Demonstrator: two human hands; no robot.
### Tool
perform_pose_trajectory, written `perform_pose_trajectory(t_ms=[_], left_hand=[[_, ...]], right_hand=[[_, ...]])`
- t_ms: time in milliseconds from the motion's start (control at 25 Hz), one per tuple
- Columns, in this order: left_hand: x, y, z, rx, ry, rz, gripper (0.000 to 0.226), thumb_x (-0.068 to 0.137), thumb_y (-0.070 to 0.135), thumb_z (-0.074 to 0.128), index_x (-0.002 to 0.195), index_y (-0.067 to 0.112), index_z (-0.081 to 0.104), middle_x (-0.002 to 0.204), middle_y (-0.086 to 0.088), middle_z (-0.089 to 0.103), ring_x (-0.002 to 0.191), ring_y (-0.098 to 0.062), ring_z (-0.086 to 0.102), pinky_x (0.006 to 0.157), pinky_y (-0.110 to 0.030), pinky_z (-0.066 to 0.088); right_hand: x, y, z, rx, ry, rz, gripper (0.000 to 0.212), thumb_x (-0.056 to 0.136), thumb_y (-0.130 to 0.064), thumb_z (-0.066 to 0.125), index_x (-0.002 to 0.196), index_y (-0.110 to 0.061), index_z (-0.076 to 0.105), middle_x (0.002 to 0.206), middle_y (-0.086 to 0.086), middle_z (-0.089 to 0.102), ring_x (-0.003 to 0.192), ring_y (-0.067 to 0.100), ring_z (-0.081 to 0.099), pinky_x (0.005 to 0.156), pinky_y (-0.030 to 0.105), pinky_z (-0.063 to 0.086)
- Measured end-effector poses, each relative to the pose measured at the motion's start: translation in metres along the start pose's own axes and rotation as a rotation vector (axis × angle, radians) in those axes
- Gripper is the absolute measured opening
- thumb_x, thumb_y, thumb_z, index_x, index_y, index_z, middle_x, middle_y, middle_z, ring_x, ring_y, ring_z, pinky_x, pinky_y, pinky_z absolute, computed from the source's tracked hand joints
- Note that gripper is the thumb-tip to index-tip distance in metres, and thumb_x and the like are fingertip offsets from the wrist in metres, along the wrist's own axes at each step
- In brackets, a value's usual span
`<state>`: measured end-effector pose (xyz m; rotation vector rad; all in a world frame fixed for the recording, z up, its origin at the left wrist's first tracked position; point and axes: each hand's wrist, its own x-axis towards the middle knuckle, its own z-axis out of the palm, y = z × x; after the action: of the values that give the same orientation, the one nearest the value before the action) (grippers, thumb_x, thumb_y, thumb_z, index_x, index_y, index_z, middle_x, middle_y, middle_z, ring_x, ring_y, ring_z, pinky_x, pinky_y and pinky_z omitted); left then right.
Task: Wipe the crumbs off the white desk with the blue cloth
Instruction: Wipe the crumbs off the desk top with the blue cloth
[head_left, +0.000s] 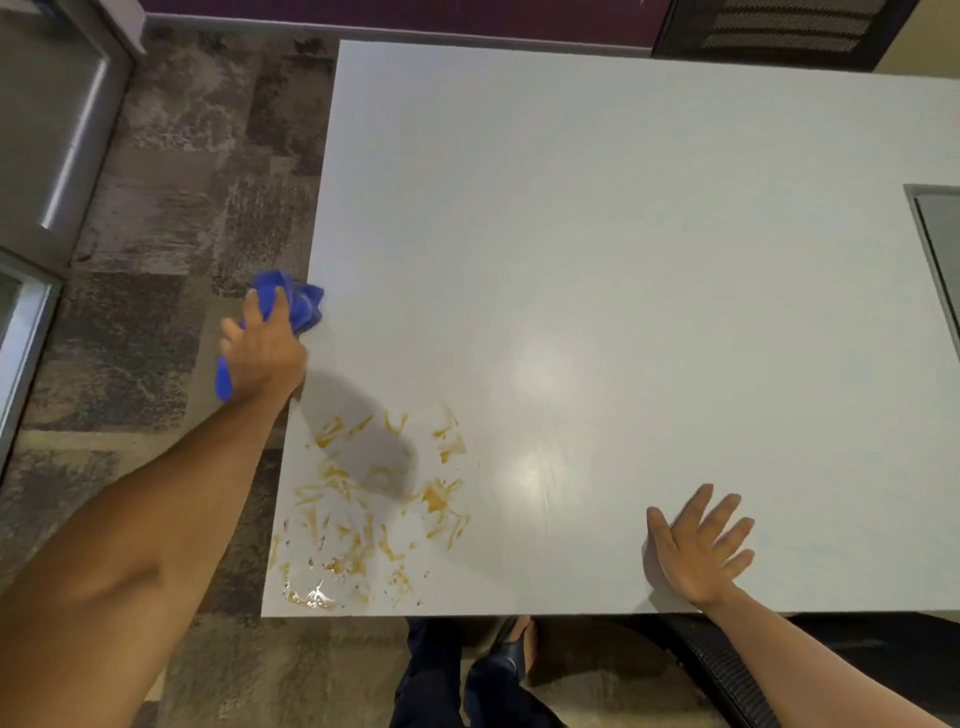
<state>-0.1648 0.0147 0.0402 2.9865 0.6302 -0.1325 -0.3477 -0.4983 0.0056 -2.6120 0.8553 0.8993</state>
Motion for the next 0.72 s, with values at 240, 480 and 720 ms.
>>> perform_pose_trajectory(t_ms=[240,480,720], left_hand=[[-0.025,0.140,-0.010,0.041,-0.078,0.420,0.076,0.083,0.003,0.046,0.154,0.019,0.024,0.162,-0.012,0.021,0.113,-0.043,0.042,0.094,-0.047,0.037],[-0.126,0.226,0.025,-0.038,-0.256,0.487,0.072,0.089,0.012,0.045,0.156,0.013,0.018,0.164,-0.015,0.011,0.125,-0.041,0.038,0.108,-0.047,0.030],[-0.219,0.222,0.032,-0.027,-0.338,0.462,0.075,0.092,0.014,0.045,0.156,0.006,0.009,0.163,-0.024,0.007,0.129,-0.044,0.038,0.108,-0.049,0.034]], right_hand=[[0.001,0.001,-0.004,-0.010,-0.030,0.005,0.095,0.081,-0.074,0.006,0.155,-0.021,-0.020,0.161,0.011,-0.030,0.147,0.039,-0.025,0.117,0.061,-0.008],[-0.003,-0.003,-0.008,-0.001,-0.041,-0.007,0.090,0.092,-0.075,0.013,0.156,-0.018,-0.017,0.161,0.016,-0.025,0.147,0.043,-0.021,0.115,0.065,-0.009],[-0.013,-0.007,-0.019,0.027,-0.051,-0.091,0.089,0.096,-0.069,0.021,0.155,-0.015,-0.018,0.161,0.020,-0.022,0.147,0.046,-0.019,0.113,0.067,-0.012]])
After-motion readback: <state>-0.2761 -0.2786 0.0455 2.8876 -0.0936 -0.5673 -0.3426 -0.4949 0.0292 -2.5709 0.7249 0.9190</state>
